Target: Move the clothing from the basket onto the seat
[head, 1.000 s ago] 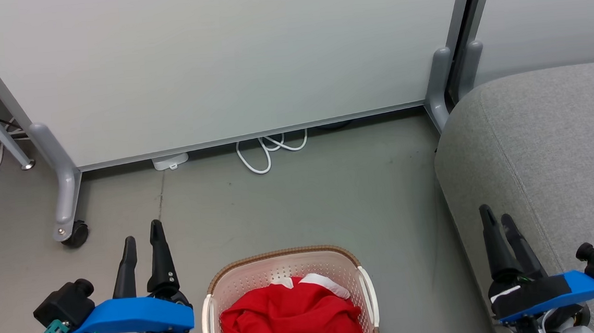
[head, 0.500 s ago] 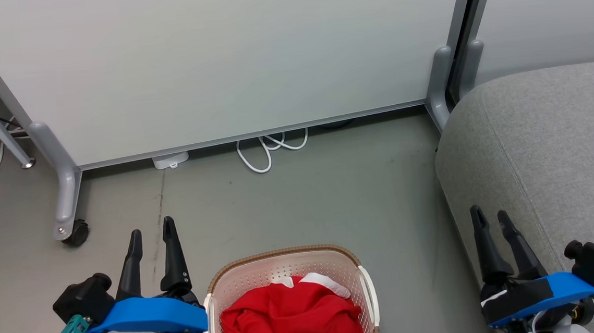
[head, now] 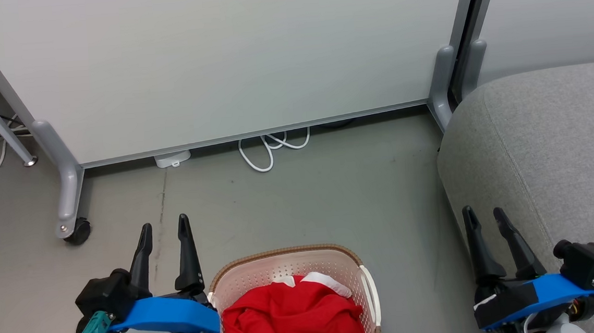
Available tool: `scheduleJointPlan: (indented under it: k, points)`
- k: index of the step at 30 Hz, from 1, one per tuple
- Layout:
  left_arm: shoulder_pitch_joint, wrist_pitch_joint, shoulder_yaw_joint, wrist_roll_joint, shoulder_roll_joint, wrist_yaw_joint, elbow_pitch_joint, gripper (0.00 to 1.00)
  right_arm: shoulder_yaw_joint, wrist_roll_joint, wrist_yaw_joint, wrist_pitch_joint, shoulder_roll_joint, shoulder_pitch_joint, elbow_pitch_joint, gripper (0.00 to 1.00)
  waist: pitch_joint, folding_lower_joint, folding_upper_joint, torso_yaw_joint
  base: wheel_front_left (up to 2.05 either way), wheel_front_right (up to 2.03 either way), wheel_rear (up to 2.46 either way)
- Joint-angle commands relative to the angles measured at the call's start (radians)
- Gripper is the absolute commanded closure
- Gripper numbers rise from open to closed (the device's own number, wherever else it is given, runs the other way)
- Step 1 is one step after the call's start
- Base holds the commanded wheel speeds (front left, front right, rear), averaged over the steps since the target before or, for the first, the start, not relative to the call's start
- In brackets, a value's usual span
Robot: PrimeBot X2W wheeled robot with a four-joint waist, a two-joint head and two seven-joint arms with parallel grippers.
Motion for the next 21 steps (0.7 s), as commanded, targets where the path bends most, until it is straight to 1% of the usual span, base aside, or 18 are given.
scheduleJointPlan:
  k: [1, 4, 13, 21]
  points:
    - [-0.022, -0.009, -0.003, 0.020, 0.005, 0.000, -0.004, 0.00, 0.004, -0.020, 0.002, -0.010, -0.007, -0.016, -0.005, 0.00, 0.000, 0.0000, 0.0000, 0.000, 0.00, 0.00, 0.00]
    - [-0.022, -0.015, -0.009, 0.045, 0.005, -0.005, -0.004, 0.00, 0.007, -0.045, 0.002, -0.016, -0.007, -0.015, -0.006, 0.00, 0.000, 0.0000, 0.0000, 0.002, 0.00, 0.00, 0.00]
    - [-0.021, -0.035, -0.030, 0.118, 0.005, -0.045, 0.002, 0.00, 0.018, -0.114, 0.002, -0.036, -0.007, -0.011, -0.010, 0.00, 0.002, 0.0000, 0.0000, 0.005, 0.00, 0.00, 0.00]
    - [-0.020, -0.050, -0.039, 0.183, 0.006, -0.045, 0.013, 0.00, 0.025, -0.178, 0.002, -0.051, -0.007, -0.011, -0.008, 0.00, 0.003, 0.0000, 0.0000, 0.007, 0.00, 0.00, 0.00]
